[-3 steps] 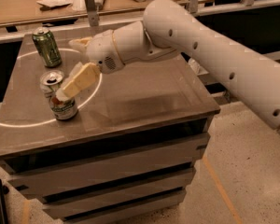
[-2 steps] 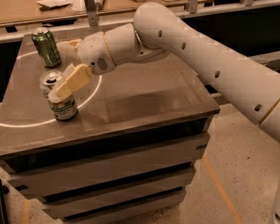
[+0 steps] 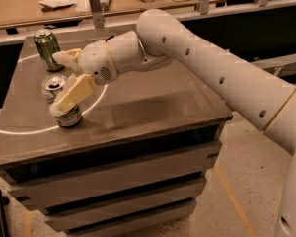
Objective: Pick 7up can
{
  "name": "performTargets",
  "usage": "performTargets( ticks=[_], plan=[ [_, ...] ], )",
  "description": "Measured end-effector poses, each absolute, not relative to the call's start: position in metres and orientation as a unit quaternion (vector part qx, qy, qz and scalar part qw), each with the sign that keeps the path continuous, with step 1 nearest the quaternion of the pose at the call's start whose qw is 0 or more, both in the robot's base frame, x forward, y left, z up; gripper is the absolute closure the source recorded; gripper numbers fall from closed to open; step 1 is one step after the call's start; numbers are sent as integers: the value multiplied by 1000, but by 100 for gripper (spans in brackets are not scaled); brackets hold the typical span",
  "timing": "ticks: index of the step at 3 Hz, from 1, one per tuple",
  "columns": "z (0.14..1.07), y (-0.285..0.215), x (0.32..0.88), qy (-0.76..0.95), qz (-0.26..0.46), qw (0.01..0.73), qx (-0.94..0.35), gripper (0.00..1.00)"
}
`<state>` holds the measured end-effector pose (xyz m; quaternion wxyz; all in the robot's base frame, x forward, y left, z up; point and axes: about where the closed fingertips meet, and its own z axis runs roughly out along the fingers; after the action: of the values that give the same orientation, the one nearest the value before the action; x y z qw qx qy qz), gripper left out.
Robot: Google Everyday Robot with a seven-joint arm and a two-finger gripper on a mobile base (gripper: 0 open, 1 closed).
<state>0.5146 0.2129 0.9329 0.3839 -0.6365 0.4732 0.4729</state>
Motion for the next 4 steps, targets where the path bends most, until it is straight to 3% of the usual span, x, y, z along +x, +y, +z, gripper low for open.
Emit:
performTargets(
  ticks=[2,3,4],
  plan=[
    [902,208,518,481,483,375,-628,0],
    [903,210,516,480,484,374,-630,25],
    [903,213,514,478,485,372,-631,56]
  ],
)
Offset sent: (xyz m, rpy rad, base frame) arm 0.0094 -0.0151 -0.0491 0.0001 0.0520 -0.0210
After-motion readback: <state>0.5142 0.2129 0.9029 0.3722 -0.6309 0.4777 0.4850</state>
